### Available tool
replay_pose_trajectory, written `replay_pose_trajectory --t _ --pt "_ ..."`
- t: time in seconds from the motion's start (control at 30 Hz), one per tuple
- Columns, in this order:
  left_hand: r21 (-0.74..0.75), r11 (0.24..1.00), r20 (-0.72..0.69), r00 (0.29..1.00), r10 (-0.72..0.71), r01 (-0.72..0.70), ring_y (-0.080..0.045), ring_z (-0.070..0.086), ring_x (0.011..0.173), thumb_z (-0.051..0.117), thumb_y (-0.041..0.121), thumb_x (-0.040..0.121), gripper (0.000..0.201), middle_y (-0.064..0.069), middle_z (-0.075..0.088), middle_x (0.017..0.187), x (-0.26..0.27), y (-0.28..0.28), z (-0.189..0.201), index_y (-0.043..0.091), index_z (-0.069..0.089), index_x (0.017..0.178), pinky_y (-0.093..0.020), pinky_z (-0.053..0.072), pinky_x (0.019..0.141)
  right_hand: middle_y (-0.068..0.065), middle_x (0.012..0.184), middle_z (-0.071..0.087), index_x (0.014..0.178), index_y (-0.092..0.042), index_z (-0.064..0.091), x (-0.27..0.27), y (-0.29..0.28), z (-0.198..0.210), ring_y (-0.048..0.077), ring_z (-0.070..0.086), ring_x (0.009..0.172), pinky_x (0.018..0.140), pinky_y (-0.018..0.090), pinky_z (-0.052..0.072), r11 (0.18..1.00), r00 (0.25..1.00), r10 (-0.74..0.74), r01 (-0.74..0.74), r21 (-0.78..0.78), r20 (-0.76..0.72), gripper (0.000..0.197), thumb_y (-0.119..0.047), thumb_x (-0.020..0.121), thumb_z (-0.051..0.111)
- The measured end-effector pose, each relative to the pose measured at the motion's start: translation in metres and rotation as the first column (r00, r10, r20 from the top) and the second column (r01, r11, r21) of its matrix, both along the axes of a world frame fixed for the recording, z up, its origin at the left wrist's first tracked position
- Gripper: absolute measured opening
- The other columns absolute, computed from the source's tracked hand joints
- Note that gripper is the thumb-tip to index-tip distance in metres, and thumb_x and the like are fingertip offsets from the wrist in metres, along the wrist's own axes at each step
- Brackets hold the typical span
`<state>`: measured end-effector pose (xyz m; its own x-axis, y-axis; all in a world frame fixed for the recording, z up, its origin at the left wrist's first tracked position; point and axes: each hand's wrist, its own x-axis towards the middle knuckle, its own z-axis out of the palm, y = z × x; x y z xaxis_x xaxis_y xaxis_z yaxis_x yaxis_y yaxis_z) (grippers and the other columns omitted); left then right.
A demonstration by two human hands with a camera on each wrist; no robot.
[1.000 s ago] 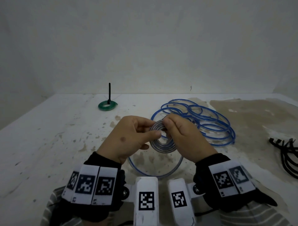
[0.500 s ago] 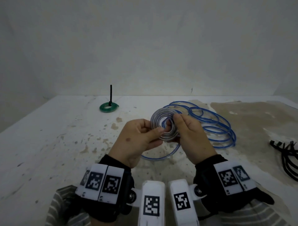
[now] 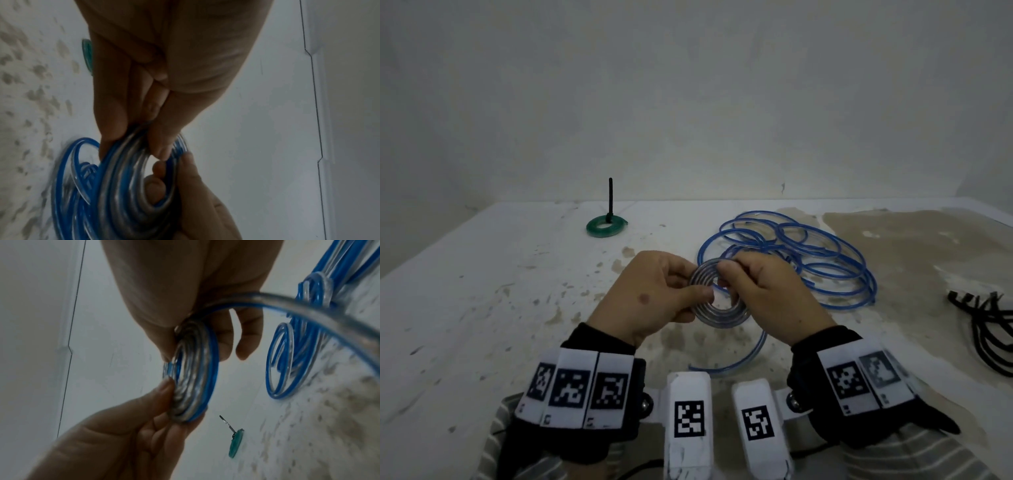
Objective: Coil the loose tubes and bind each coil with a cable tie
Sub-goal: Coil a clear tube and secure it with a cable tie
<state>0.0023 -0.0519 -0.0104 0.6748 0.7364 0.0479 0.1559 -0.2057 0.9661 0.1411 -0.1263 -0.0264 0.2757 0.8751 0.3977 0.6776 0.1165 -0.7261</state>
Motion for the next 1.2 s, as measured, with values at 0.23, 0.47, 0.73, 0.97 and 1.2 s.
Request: replay_pose_trajectory --t 0.23,0.47,0.73,0.97,1.2 --pt "-0.278 0.961 0.256 0.964 0.066 0.008 -0.013 0.066 0.060 0.060 0.002 0.082 0.001 -0.007 0.069 0.068 0.008 -0.004 0.000 0.002 0.061 0.082 -0.020 0.055 0.054 0.023 0.068 0.061 0.073 0.005 0.062 0.003 0.000 0.008 0.026 0.053 0.062 0.065 0.044 0.046 0.985 0.874 0.067 0.020 0.173 -0.482 0.051 -0.043 0.087 0.052" --pt "-0.295 0.940 0.183 0.976 -0.121 0.172 -0.016 0.069 0.077 0.066 0.010 0.071 0.023 -0.009 0.072 0.083 0.010 -0.010 -0.004 0.001 0.065 0.092 -0.026 0.058 0.068 -0.009 0.046 0.049 0.064 -0.011 0.053 0.007 -0.003 0.008 0.011 0.048 0.051 0.059 0.038 0.042 0.988 0.954 -0.058 0.097 0.119 -0.294 0.040 -0.030 0.097 0.039" --pt "-0.069 0.996 0.170 0.984 -0.046 0.058 -0.022 0.069 0.070 0.073 0.005 0.067 0.042 -0.007 0.068 0.067 0.005 -0.004 0.002 0.013 0.062 0.107 -0.035 0.059 0.064 0.013 0.070 0.057 0.081 0.000 0.058 0.002 -0.007 0.010 0.021 0.055 0.061 0.063 0.038 0.046 1.000 1.000 0.017 -0.017 0.008 0.018 0.038 -0.031 0.094 0.042" --pt "0.069 0.991 0.072 0.991 -0.116 0.111 -0.013 0.062 0.054 0.076 0.002 0.069 0.053 -0.001 0.065 0.058 0.010 -0.015 0.003 0.024 0.057 0.113 -0.032 0.056 0.057 0.005 0.068 0.057 0.079 -0.014 0.054 0.005 -0.008 0.011 0.016 0.051 0.060 0.061 0.036 0.047 0.999 0.997 -0.011 0.013 0.030 -0.080 0.019 -0.030 0.089 0.054" --pt "-0.251 0.963 0.446 0.872 0.202 -0.095 -0.013 0.066 0.056 0.068 -0.002 0.076 0.040 -0.006 0.070 0.063 0.012 -0.008 0.004 0.022 0.052 0.104 -0.024 0.052 0.049 0.011 0.072 0.058 0.085 -0.004 0.059 -0.003 0.000 0.012 0.017 0.058 0.065 0.060 0.034 0.052 0.993 0.836 0.034 0.033 0.113 -0.547 0.036 -0.031 0.097 0.039"
